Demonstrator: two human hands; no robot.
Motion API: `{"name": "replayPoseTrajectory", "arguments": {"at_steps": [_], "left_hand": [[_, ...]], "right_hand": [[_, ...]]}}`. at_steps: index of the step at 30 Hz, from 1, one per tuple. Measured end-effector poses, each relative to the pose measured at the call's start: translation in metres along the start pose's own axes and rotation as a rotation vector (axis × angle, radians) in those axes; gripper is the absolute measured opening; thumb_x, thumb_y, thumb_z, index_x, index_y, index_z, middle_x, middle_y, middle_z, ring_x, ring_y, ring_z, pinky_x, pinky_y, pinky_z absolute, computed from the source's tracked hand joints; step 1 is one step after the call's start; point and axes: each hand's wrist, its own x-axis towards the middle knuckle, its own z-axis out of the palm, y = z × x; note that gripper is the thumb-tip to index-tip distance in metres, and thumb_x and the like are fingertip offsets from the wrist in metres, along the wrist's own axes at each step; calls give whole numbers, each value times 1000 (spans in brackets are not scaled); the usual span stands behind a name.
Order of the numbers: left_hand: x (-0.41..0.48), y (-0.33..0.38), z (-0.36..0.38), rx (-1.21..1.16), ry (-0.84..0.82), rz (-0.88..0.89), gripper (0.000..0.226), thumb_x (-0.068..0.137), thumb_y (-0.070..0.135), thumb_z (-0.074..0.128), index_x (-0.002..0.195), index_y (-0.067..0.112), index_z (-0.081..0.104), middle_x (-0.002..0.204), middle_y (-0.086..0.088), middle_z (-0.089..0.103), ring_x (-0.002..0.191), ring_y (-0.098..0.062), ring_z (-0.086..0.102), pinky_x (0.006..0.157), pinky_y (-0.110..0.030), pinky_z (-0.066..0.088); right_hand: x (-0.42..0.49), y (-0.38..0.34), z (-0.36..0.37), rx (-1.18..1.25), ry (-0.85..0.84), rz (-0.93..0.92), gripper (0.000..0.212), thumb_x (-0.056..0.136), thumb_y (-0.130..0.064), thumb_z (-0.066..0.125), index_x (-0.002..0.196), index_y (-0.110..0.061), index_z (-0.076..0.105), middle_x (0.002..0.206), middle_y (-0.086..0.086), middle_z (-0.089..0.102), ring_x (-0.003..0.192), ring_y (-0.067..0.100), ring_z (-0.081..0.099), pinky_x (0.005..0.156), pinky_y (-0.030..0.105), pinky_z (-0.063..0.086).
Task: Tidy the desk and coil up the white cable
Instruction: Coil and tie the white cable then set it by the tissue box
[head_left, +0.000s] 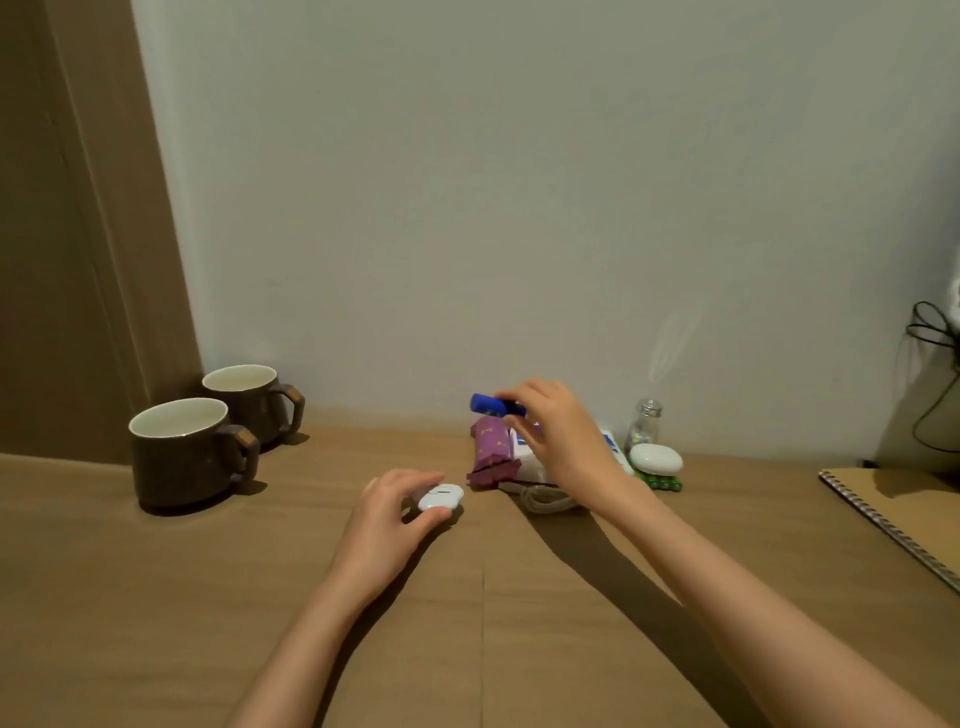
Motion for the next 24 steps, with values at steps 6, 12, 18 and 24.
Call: {"name": "replayPoseTrajectory", "arguments": {"at_steps": [6,12,18,24], "left_hand": [[0,18,18,-10,35,35,27,81,28,70,108,31,68,100,21,57,100,-7,49,84,-25,41],[10,25,44,17,55,-26,31,81,27,71,111,21,69,110,3,66,103,-13,53,83,-25,38],[14,27,61,63,65,-51,30,80,25,73,109,19,70,110,-2,68,103,-20,56,86,-31,42],[14,25,64,91,62,-38,29,79,21,73,108,17,70,108,-1,68,102,-21,56,84,-29,39]], "right_hand": [[-79,63,-56,-77,120,205,27,91,-10,59,118,-15,64,107,2,62,96,19,50,82,32,42],[-135,119,-69,-157,79,391,31,89,-9,61,119,-14,63,104,2,62,95,20,51,78,24,33],[-140,136,-53,-143,-3,375,30,88,-9,64,117,-12,66,104,6,64,96,22,49,78,24,32],[-132,144,-37,-156,-5,321,27,78,-2,72,104,-11,72,94,6,60,87,25,53,68,34,46]]}}
